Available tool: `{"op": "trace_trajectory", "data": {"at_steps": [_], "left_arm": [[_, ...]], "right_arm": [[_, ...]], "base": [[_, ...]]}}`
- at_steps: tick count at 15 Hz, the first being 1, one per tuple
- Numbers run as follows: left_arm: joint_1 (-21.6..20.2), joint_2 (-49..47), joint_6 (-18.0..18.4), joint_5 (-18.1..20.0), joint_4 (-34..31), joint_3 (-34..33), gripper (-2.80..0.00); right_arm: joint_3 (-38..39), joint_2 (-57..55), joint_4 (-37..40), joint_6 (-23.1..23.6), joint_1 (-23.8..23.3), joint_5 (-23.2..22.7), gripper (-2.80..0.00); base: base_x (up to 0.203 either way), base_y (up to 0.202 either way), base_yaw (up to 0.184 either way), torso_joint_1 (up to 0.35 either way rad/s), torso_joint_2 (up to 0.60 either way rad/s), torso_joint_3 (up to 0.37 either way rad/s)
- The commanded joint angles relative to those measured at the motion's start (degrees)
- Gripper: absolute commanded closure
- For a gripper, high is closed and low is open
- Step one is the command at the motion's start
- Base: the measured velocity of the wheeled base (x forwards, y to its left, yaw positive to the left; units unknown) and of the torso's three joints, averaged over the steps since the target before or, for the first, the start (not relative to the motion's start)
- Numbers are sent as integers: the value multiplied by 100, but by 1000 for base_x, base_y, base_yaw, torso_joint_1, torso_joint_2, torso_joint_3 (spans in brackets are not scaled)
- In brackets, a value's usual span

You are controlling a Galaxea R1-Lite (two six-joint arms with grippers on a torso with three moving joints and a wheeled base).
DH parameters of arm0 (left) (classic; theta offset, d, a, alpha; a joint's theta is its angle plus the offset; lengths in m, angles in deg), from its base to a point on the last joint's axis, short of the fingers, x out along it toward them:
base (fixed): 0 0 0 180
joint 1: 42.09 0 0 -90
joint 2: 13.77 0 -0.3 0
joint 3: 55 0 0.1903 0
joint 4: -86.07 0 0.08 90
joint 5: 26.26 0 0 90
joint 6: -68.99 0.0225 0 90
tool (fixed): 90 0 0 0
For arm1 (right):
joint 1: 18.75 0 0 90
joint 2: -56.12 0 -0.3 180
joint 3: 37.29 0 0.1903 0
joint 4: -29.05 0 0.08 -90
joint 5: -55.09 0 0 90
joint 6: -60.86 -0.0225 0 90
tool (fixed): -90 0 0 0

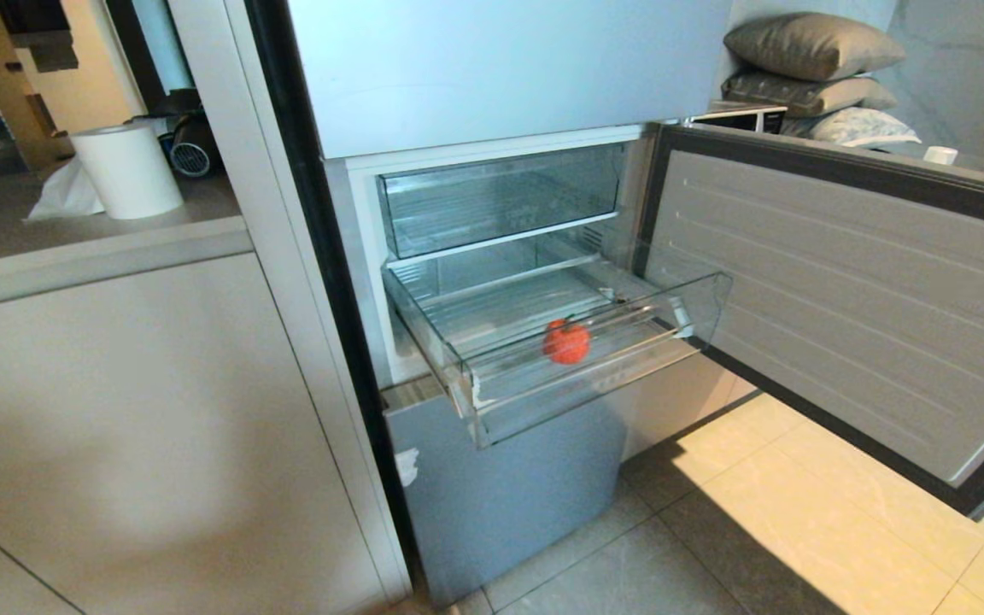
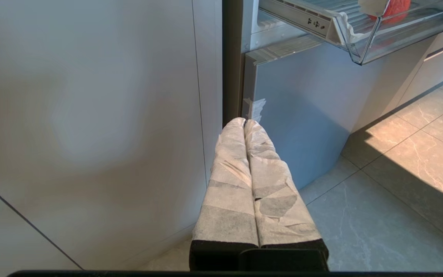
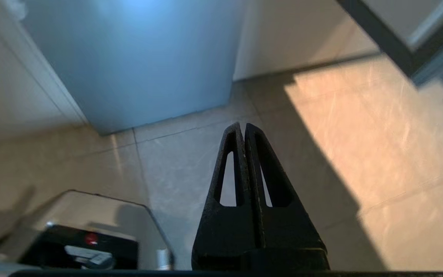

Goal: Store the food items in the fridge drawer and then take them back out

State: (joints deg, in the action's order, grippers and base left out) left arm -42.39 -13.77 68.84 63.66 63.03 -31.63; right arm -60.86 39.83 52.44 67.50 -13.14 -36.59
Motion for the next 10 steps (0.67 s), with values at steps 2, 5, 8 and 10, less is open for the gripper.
{"op": "trace_trajectory", "data": {"at_steps": [2,5,8,10], "left_arm": [[-4,-1,-2,-1,2,0,0],[4,-9,-2,-1,2,-8,0],[-4,-9,-2,-1,2,-1,0],[0,-9,-2,-1,2,-5,0]], "right_arm": [[16,56,50,-125,334,23,0],[21,56,42,-381,527,130,0],[21,71,42,-469,49,137,0],[21,399,41,-269,-567,99,0]], "base": [[0,0,0,0,0,0],[0,0,0,0,0,0],[0,0,0,0,0,0],[0,0,0,0,0,0]]}}
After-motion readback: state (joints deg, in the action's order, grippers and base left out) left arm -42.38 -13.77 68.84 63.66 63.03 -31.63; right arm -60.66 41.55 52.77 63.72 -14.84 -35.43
